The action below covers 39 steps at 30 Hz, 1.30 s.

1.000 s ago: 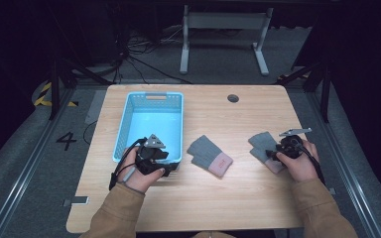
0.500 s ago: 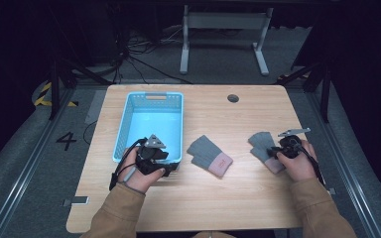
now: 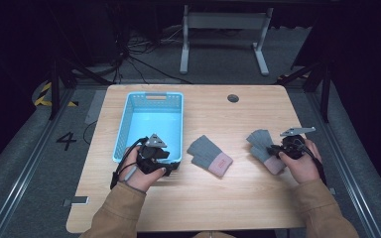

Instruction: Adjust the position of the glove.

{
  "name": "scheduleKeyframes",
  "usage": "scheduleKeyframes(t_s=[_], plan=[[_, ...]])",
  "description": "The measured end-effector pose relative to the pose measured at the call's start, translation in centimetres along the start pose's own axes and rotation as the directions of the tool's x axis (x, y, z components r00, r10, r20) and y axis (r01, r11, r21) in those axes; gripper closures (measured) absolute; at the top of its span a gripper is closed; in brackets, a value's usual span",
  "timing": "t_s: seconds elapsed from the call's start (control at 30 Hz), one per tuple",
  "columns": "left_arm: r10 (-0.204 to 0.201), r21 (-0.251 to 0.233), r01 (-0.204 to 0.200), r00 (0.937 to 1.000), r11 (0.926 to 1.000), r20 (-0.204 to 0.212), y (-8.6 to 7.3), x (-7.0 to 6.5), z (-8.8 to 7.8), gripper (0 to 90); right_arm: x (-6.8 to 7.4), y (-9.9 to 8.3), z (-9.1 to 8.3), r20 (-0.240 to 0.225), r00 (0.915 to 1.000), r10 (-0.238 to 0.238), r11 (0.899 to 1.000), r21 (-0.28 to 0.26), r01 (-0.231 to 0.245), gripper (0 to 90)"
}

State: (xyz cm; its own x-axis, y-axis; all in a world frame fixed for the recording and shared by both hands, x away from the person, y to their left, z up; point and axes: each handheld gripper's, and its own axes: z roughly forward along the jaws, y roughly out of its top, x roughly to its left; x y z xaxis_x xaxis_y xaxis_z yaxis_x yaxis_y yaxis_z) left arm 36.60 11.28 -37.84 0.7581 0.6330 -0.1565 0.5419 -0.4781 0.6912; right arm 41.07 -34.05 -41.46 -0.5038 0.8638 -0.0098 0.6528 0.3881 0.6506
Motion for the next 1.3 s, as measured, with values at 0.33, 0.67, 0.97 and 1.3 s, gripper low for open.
scheduleKeyframes(t_s=[0.33,0.67,0.97,1.3], plan=[[0.018,0.001,-0.018,0.9997,0.9998,0.014,0.6,-0.2,0.4,46.7,3.4,1.0,-1.6,-0.163,0.9695,-0.183,0.983,-0.048,0.178,79.6],[0.031,0.002,-0.031,0.9991,0.9995,0.028,1.1,-0.4,1.1,46.6,6.6,1.0,-2.0,-0.310,0.8738,-0.375,0.927,-0.101,0.361,79.7],[0.041,0.007,-0.041,0.9985,0.9991,0.037,1.4,-0.6,1.4,46.7,7.9,0.6,-1.4,-0.370,0.8180,-0.441,0.895,-0.112,0.432,79.7],[0.048,0.009,-0.049,0.9979,0.9988,0.042,1.6,-0.7,1.6,46.6,9.2,0.2,-1.0,-0.451,0.7409,-0.498,0.858,-0.132,0.496,79.6]])
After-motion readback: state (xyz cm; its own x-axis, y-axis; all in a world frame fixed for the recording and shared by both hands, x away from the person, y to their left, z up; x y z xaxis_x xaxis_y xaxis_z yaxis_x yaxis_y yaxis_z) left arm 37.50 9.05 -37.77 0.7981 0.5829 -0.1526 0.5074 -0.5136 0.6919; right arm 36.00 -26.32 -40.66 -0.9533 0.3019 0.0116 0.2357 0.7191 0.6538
